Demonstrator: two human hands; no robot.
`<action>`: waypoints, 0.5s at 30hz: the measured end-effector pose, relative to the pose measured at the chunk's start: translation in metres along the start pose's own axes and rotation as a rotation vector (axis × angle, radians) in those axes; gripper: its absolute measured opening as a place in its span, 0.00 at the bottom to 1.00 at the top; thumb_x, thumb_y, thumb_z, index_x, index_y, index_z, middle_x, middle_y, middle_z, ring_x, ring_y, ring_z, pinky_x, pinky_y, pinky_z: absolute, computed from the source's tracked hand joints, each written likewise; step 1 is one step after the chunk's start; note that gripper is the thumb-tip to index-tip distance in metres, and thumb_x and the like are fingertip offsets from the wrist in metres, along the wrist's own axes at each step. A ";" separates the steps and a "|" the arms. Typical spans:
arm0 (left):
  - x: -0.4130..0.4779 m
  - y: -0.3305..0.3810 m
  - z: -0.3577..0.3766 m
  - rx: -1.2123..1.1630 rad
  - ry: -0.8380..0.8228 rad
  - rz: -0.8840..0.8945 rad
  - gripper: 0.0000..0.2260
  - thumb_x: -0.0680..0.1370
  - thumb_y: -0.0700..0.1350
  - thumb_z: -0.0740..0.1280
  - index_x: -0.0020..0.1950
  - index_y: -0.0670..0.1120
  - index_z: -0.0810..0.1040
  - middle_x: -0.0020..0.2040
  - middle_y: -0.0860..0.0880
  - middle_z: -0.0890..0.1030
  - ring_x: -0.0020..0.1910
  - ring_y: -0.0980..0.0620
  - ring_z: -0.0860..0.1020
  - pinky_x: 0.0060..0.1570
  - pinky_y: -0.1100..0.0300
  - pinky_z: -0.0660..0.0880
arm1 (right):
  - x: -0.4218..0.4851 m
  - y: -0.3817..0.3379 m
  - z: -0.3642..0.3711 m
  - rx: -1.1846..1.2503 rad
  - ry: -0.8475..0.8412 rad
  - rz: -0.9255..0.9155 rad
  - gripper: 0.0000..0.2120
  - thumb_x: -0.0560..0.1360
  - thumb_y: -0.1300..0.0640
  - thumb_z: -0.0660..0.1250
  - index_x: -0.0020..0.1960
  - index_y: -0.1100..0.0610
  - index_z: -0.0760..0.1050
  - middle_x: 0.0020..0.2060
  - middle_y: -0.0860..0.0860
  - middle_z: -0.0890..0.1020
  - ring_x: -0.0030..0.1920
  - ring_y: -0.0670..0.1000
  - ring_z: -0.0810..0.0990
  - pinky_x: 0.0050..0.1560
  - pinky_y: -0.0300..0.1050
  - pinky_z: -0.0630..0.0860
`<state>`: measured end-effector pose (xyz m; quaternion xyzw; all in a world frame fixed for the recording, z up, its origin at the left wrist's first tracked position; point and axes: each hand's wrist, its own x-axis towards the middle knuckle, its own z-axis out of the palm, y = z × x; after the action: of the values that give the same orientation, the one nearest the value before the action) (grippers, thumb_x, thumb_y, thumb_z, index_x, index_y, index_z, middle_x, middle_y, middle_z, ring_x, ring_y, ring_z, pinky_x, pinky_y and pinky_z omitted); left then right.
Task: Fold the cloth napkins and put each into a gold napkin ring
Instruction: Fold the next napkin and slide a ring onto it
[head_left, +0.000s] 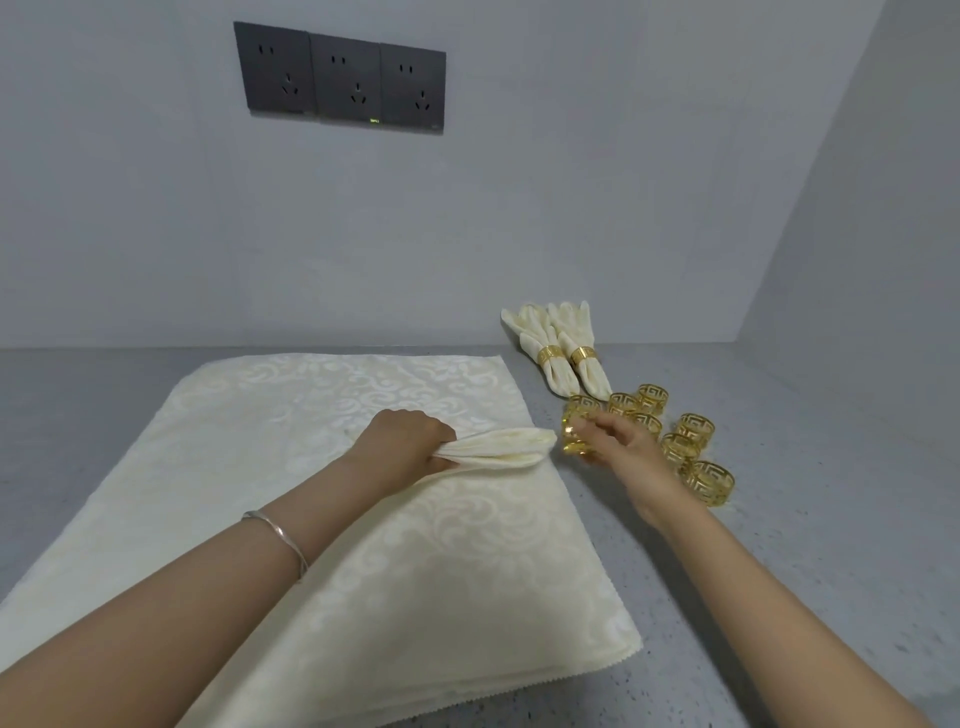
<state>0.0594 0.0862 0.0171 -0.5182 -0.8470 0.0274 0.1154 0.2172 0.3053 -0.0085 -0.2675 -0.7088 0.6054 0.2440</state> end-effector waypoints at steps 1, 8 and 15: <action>-0.002 -0.001 -0.001 -0.005 0.003 -0.001 0.13 0.81 0.57 0.58 0.50 0.49 0.75 0.40 0.53 0.72 0.42 0.49 0.71 0.39 0.59 0.60 | -0.006 -0.003 0.006 0.003 -0.038 -0.005 0.19 0.69 0.49 0.74 0.57 0.53 0.78 0.53 0.50 0.80 0.54 0.50 0.80 0.56 0.45 0.78; -0.011 0.010 -0.009 0.010 0.023 0.053 0.11 0.81 0.55 0.58 0.43 0.51 0.69 0.34 0.53 0.69 0.39 0.49 0.70 0.32 0.58 0.59 | -0.034 -0.005 0.062 0.076 -0.160 0.033 0.18 0.65 0.57 0.78 0.52 0.56 0.76 0.46 0.54 0.81 0.44 0.49 0.80 0.49 0.44 0.80; -0.019 -0.003 -0.005 -0.010 -0.105 0.029 0.07 0.79 0.52 0.63 0.50 0.51 0.78 0.47 0.51 0.81 0.47 0.50 0.77 0.40 0.60 0.63 | -0.040 0.012 0.041 -0.555 -0.310 -0.252 0.28 0.66 0.49 0.77 0.63 0.47 0.73 0.57 0.41 0.76 0.54 0.42 0.75 0.49 0.28 0.69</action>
<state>0.0664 0.0673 0.0196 -0.5289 -0.8444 0.0517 0.0679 0.2205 0.2498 -0.0273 -0.1389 -0.9028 0.3878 0.1240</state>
